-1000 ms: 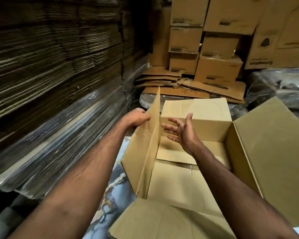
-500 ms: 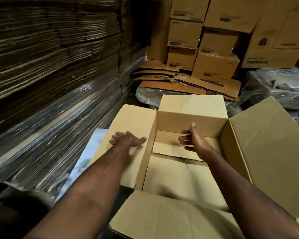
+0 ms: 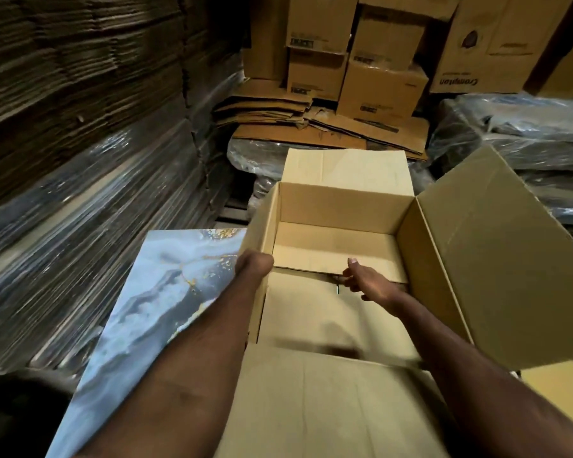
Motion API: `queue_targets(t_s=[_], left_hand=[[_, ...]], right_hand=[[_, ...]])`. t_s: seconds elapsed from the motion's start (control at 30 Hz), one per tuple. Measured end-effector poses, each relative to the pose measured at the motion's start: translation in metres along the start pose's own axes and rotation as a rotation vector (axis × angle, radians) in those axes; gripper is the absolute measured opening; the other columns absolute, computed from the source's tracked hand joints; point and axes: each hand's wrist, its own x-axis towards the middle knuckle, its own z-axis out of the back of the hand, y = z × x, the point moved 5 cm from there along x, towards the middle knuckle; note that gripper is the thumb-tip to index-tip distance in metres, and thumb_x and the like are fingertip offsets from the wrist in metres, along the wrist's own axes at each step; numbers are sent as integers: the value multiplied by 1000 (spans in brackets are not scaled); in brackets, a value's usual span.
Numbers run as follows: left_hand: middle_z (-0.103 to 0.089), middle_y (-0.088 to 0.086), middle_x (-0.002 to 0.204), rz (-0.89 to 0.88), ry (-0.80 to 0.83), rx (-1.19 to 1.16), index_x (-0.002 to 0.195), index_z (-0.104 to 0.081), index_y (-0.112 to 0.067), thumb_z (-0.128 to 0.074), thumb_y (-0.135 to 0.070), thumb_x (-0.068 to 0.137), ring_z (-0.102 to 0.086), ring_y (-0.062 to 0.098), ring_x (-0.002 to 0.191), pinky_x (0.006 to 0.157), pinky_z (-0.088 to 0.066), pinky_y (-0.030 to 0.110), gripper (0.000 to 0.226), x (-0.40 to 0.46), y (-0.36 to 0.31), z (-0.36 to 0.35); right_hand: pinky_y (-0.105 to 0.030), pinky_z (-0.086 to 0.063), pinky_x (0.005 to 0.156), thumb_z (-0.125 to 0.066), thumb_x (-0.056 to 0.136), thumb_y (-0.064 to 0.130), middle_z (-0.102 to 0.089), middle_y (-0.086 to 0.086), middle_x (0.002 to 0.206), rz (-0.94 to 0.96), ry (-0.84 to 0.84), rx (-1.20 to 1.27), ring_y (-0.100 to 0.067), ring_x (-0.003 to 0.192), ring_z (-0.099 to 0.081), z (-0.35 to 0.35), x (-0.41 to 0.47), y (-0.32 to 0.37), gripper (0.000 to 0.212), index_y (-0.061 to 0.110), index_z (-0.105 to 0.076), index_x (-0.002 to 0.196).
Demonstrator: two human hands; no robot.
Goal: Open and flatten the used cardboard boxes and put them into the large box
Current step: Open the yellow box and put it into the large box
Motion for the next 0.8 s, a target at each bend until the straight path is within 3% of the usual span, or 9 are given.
queue_targets(t_s=[0.1,0.17,0.23,0.3,0.37,0.43,0.5,0.63,0.8], left_hand=[[-69,15,107,-82,19,-200,112,-66,0,-59,-21,89,-66,32,101,85,-54,36,32,-2,-18,4],[-70,11,94,-124,2,-303,102,-68,-4,-61,-22,90,-67,28,92,81,-53,35,23,-9,-31,7],[-70,9,82,-146,5,-421,92,-68,-8,-65,-23,86,-67,28,87,77,-53,34,16,-15,-40,8],[-72,11,86,-196,-12,-503,86,-68,-13,-67,-26,81,-69,31,92,82,-55,39,14,-19,-47,9],[-74,9,95,-287,-34,-561,94,-72,-14,-67,-22,87,-69,31,98,89,-55,43,12,-29,-57,12],[-73,7,105,-348,-29,-647,116,-70,-12,-65,-18,92,-68,28,101,94,-54,43,25,-42,-71,17],[-73,6,108,-385,-10,-735,123,-67,-14,-66,-18,92,-69,26,103,95,-54,45,31,-53,-86,22],[-74,5,106,-415,69,-834,115,-69,-25,-67,-24,92,-71,25,99,90,-57,46,23,-70,-109,35],[-73,10,109,-424,147,-929,122,-67,-18,-66,-26,93,-69,28,100,86,-58,45,29,-89,-127,48]], right_hand=[[-35,-46,95,-34,103,53,-65,-4,117,74,-8,-211,-22,107,-58,-1,-2,-2,52,12,-64,115],[-34,-46,93,-46,101,47,-62,-8,122,114,-7,-387,-26,111,-58,-1,-1,3,44,11,-60,124],[-30,-41,97,-52,99,46,-51,-12,138,137,-7,-509,-28,124,-51,-2,1,8,54,12,-48,141],[-33,-34,110,-55,97,47,-36,-15,152,139,-22,-569,-30,138,-37,-3,3,12,67,14,-34,151],[-40,-28,117,-56,95,49,-20,-18,160,122,-21,-608,-34,146,-24,-4,4,17,76,17,-22,156],[-45,-27,117,-56,94,52,-10,-19,162,96,-17,-697,-38,147,-17,-4,2,25,83,20,-14,158],[-48,-25,118,-54,93,56,-2,-20,162,76,-13,-812,-39,148,-11,-4,-1,33,87,21,-7,157],[-61,2,118,-39,95,66,31,-14,159,66,-27,-939,-36,148,24,2,8,42,91,22,12,157],[-67,10,114,-17,97,67,38,-4,156,11,-109,-958,-29,146,32,24,22,49,81,24,20,154]])
